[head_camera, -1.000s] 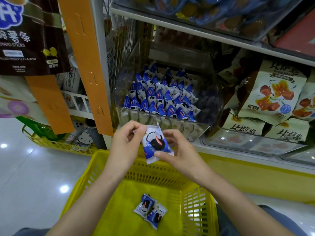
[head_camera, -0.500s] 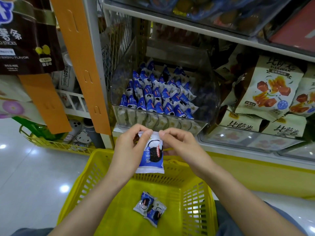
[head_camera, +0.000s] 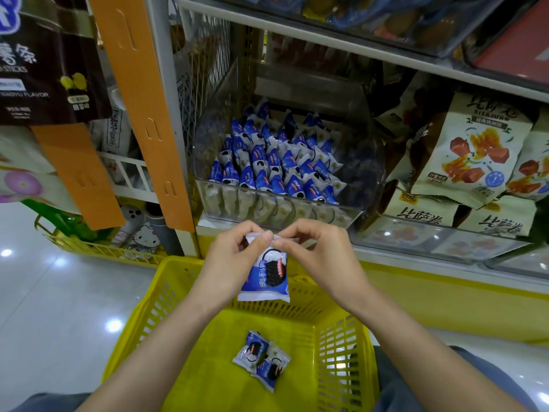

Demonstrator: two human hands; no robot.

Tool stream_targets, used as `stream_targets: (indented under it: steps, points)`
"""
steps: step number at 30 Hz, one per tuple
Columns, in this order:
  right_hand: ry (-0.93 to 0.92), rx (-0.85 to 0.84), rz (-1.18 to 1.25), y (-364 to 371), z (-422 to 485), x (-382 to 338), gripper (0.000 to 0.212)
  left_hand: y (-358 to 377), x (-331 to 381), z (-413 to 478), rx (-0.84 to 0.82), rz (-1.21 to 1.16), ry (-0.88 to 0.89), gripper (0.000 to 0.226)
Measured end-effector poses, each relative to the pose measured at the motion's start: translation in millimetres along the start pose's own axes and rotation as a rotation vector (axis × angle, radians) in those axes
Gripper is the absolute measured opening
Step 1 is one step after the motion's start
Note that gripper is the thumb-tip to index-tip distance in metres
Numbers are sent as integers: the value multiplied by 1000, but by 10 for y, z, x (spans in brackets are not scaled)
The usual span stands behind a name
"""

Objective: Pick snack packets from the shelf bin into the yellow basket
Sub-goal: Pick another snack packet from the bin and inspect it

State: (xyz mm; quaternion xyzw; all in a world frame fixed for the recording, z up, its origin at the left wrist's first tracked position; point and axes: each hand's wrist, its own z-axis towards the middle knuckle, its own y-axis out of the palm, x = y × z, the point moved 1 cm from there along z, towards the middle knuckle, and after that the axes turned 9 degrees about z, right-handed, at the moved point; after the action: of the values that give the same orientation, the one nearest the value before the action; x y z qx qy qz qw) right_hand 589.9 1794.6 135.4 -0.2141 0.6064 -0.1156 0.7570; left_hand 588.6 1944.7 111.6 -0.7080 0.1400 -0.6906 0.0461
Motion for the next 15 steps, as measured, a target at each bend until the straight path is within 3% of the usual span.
stream_targets:
  steps: [3, 7, 9, 13, 15]
  points:
    - [-68, 69, -26, -8, -8, -4, 2, 20, 20, 10, 34, -12, 25, 15]
    - [-128, 254, 66, -52, -28, -34, 4, -40, 14, -15, 286, 330, 169, 7]
    - [-160, 314, 139, -83, -22, -58, 3, -50, 18, -18, 270, 378, 141, 10]
    - [-319, 188, 36, -47, -59, -61, 5, -24, 119, -5, 29, -216, -190, 36]
    - [-373, 105, -71, 6, -89, -41, 6, -48, 133, -5, -56, -394, -193, 46]
